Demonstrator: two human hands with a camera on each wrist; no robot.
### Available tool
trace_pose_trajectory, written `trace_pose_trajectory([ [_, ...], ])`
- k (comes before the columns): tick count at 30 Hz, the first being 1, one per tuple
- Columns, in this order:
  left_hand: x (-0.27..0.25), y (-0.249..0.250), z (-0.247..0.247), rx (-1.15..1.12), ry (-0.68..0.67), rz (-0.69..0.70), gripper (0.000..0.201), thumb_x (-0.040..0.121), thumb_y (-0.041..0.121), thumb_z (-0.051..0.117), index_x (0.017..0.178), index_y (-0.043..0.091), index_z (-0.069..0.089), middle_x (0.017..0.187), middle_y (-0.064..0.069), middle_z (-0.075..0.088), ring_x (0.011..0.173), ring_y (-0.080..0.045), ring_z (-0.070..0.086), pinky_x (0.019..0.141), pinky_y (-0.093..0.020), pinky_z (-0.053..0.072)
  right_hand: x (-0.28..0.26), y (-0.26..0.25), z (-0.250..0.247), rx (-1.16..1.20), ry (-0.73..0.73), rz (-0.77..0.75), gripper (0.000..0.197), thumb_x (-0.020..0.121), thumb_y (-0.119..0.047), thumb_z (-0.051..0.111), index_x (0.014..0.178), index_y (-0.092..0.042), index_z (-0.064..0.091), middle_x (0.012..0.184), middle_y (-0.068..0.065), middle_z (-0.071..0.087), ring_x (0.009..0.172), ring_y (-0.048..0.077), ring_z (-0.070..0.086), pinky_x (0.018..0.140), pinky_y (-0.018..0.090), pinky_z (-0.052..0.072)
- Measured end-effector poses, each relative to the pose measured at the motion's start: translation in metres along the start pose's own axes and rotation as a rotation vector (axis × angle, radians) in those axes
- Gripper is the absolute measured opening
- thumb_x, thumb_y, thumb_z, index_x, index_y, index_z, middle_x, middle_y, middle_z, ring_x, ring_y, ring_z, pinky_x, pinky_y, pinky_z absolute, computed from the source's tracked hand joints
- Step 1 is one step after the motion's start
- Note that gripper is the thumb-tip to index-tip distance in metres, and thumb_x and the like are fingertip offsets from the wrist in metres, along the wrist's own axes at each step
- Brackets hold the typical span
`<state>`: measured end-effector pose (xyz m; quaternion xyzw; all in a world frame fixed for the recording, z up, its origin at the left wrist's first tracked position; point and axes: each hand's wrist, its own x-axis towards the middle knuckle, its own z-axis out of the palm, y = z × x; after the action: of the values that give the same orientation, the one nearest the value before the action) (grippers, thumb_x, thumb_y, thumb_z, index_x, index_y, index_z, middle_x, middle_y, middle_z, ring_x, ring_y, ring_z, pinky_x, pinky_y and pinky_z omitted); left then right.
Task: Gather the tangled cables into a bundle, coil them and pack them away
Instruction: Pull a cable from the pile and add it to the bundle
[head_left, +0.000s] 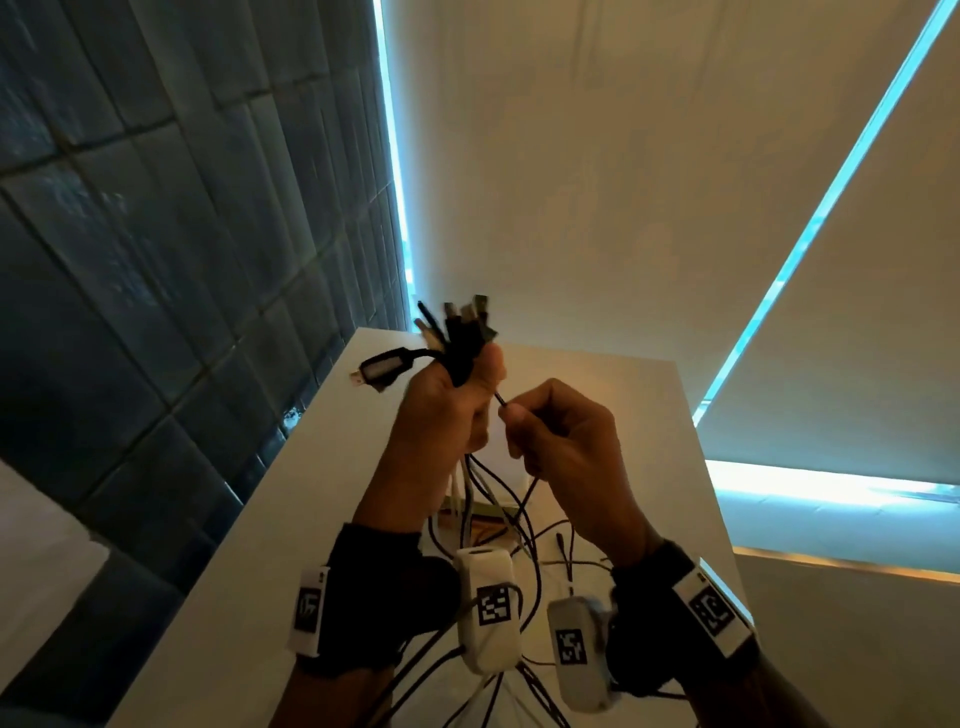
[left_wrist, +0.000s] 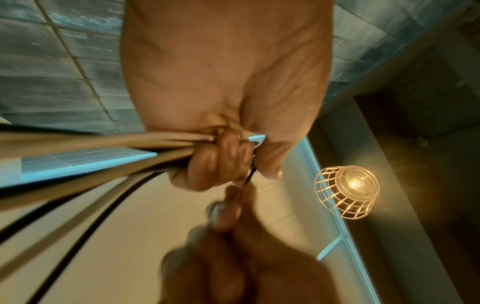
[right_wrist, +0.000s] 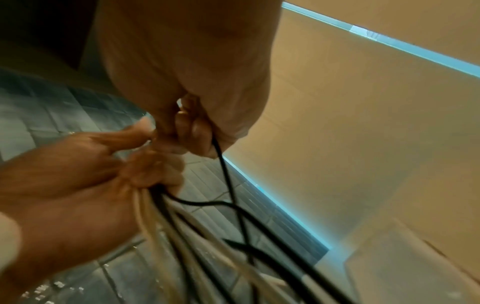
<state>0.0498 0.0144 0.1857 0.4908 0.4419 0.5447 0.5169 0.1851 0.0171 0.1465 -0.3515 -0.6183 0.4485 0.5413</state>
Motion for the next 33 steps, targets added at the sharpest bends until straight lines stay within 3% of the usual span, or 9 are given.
trace_pose_trajectory([
  [4, 0.002, 0.0, 0.005, 0.022, 0.075, 0.031, 0.033, 0.095, 0.038, 0.047, 0.074, 0.013, 0.053, 0.049, 0.006, 0.035, 0.037, -0.005, 0.029, 0.038, -0.02, 0.025, 0.008, -0.011, 0.004, 0.008, -0.024, -0.054, 0.02, 0.095, -0.012, 0.054, 0.084, 0.004, 0.058, 0.057, 0.004, 0.051, 0.046, 0.009, 0.041, 0.045, 0.018, 0.035],
  [7, 0.006, 0.006, -0.003, -0.017, 0.117, 0.042, 0.035, 0.099, 0.039, 0.039, 0.071, 0.019, 0.048, 0.052, 0.005, 0.033, 0.043, -0.006, 0.03, 0.04, -0.02, 0.024, 0.005, -0.002, -0.003, -0.028, -0.083, -0.04, 0.026, 0.096, -0.02, 0.051, 0.081, -0.003, 0.063, 0.056, -0.007, 0.049, 0.048, 0.003, 0.038, 0.047, 0.016, 0.034],
  [10, 0.007, 0.012, -0.014, 0.005, 0.206, 0.04, 0.038, 0.1, 0.04, 0.034, 0.076, 0.018, 0.051, 0.059, 0.002, 0.051, 0.056, -0.012, 0.053, 0.049, -0.021, 0.045, -0.002, 0.022, -0.008, -0.028, -0.111, 0.044, 0.031, 0.097, -0.027, 0.05, 0.077, -0.009, 0.064, 0.055, -0.008, 0.042, 0.048, 0.004, 0.034, 0.045, 0.018, 0.029],
  [12, 0.007, 0.014, -0.017, -0.128, 0.214, 0.034, 0.04, 0.101, 0.04, 0.032, 0.073, 0.016, 0.047, 0.054, 0.004, 0.049, 0.055, -0.014, 0.058, 0.057, -0.028, 0.054, -0.007, 0.038, -0.01, -0.034, -0.092, 0.108, 0.031, 0.098, -0.021, 0.049, 0.076, -0.003, 0.062, 0.052, -0.009, 0.041, 0.047, 0.001, 0.033, 0.045, 0.015, 0.029],
  [14, 0.005, 0.016, -0.017, -0.279, 0.18, 0.016, 0.042, 0.1, 0.042, 0.032, 0.068, 0.017, 0.04, 0.05, 0.005, 0.031, 0.042, -0.011, 0.038, 0.048, -0.027, 0.047, -0.011, 0.051, -0.009, -0.052, -0.104, 0.146, 0.031, 0.098, -0.015, 0.049, 0.077, 0.004, 0.06, 0.049, -0.012, 0.042, 0.045, 0.0, 0.034, 0.046, 0.011, 0.03],
  [16, 0.004, 0.016, -0.016, -0.296, 0.13, 0.023, 0.042, 0.1, 0.042, 0.032, 0.066, 0.017, 0.036, 0.05, 0.007, 0.023, 0.041, -0.008, 0.023, 0.043, -0.023, 0.032, -0.014, 0.061, -0.005, -0.062, -0.137, 0.166, 0.03, 0.099, -0.013, 0.047, 0.077, 0.002, 0.06, 0.048, -0.015, 0.045, 0.046, -0.001, 0.036, 0.047, 0.009, 0.03],
  [24, -0.009, 0.034, -0.024, -0.299, -0.044, 0.104, 0.034, 0.101, 0.032, 0.032, 0.075, 0.013, 0.043, 0.052, 0.007, 0.031, 0.044, -0.006, 0.027, 0.044, -0.02, 0.027, -0.022, 0.107, -0.006, -0.13, -0.085, 0.295, 0.032, 0.099, -0.012, 0.048, 0.074, 0.003, 0.059, 0.05, -0.015, 0.045, 0.047, 0.0, 0.037, 0.049, 0.011, 0.032],
  [28, -0.015, 0.044, -0.026, -0.262, -0.037, 0.14, 0.04, 0.1, 0.037, 0.032, 0.068, 0.014, 0.037, 0.05, 0.006, 0.026, 0.041, -0.007, 0.019, 0.043, -0.024, 0.017, -0.035, 0.144, -0.013, -0.226, 0.019, 0.437, 0.031, 0.095, -0.01, 0.052, 0.066, -0.007, 0.062, 0.06, -0.002, 0.053, 0.053, 0.002, 0.045, 0.059, 0.026, 0.038],
  [33, -0.01, 0.03, -0.027, -0.186, 0.064, 0.004, 0.042, 0.102, 0.037, 0.029, 0.067, 0.015, 0.037, 0.046, 0.005, 0.031, 0.038, -0.007, 0.021, 0.043, -0.025, 0.013, -0.016, 0.102, -0.014, -0.143, 0.228, 0.397, 0.021, 0.093, -0.019, 0.057, 0.078, -0.009, 0.068, 0.055, -0.009, 0.053, 0.052, 0.008, 0.042, 0.05, 0.025, 0.033],
])
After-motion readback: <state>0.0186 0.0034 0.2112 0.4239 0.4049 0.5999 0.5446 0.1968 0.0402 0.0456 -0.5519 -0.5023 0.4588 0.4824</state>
